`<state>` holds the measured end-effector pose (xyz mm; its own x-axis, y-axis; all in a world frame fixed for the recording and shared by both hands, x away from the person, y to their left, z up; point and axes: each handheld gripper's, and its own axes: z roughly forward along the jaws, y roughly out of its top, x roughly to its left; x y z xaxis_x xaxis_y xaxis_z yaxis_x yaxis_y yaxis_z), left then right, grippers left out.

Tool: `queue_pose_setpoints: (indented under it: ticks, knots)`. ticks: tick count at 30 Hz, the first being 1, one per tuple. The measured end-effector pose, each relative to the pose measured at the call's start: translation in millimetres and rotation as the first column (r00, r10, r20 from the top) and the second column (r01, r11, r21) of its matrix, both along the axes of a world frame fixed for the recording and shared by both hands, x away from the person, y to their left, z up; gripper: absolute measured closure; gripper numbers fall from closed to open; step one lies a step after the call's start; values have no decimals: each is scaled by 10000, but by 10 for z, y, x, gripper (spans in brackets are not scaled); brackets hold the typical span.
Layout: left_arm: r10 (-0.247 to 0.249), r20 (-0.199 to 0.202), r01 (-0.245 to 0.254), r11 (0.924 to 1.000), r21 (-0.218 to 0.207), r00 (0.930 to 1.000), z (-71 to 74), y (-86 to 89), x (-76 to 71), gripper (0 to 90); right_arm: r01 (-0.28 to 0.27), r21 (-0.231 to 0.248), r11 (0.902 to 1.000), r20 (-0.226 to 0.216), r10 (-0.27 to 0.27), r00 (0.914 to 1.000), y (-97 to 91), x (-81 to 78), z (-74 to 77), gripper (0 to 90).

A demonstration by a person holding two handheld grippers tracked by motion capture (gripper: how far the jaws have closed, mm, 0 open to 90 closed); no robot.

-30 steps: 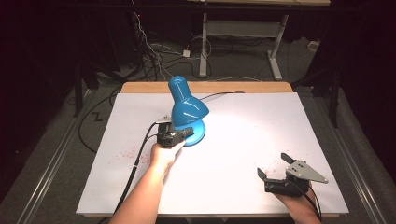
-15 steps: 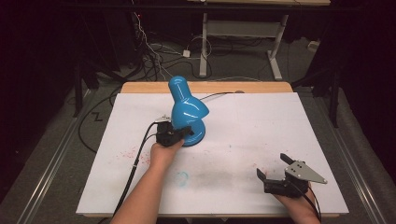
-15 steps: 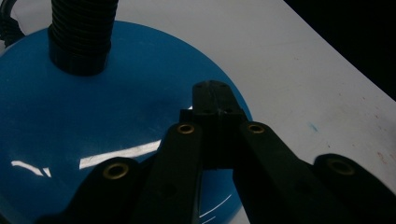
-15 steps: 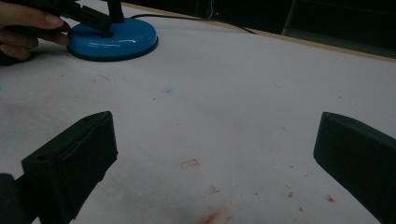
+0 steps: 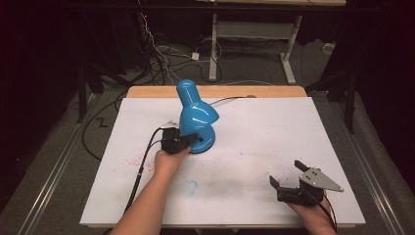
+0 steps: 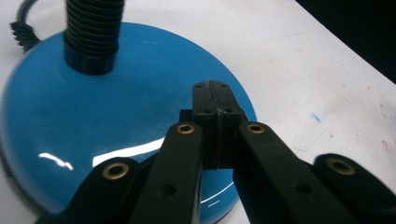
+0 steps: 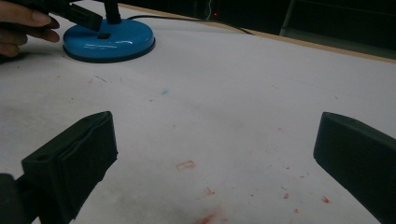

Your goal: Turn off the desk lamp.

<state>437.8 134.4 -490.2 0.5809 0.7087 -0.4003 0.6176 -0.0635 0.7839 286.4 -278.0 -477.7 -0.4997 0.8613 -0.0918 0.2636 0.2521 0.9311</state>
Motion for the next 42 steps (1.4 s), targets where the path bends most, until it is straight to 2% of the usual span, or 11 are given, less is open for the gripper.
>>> queue_pose_setpoints:
  ticks: [6, 10, 14, 19, 23, 26, 27, 28, 34, 39, 42]
  knots:
    - [49, 144, -55, 9992, 387, 9999, 31, 80, -81, 883, 8, -4, 10000, -9, -8, 10000, 4, -2, -2, 1]
    - [-27, 279, 1, 9958, 914, 9996, 41, 147, -178, 883, 6, -18, 10000, -6, -6, 10000, 1, 2, -7, 1]
    - [48, 529, -108, 9933, 1147, 9986, 62, 219, -293, 883, 2, 2, 10000, 0, -2, 10000, 4, -1, -8, 1]
    - [83, 794, -211, 9868, 1608, 9968, 89, 326, -473, 883, 27, 73, 10000, -43, -27, 10000, 12, 2, -11, 0]
    - [16, 954, -219, 9771, 2116, 9954, 90, 385, -636, 883, 20, 60, 10000, -55, -20, 10000, 17, -5, -13, 1]
    - [29, 1007, -246, 9764, 2147, 9949, 91, 420, -722, 883, 39, 89, 10000, -59, -38, 10000, 12, -10, -12, 1]
    - [49, 1046, -284, 9742, 2240, 9945, 91, 455, -801, 883, 55, 105, 9999, -67, -55, 10000, 10, -12, -12, 1]
    - [49, 1046, -284, 9742, 2240, 9945, 91, 455, -801, 883, 65, 118, 9999, -74, -64, 10000, 7, -15, -12, 1]
    - [29, 1031, -287, 9679, 2498, 9947, 65, 591, -1086, 883, 82, 140, 9999, -35, -82, 10000, -9, -33, 0, 1]
    - [-27, 1111, -243, 9704, 2404, 9938, 44, 711, -1361, 883, 120, 189, 9997, -18, -120, 9999, -31, -46, 5, 1]
    - [-230, 1126, -43, 9717, 2364, 9934, 13, 745, -1503, 883, 137, 174, 9998, -31, -137, 9999, -32, -46, 0, 1]
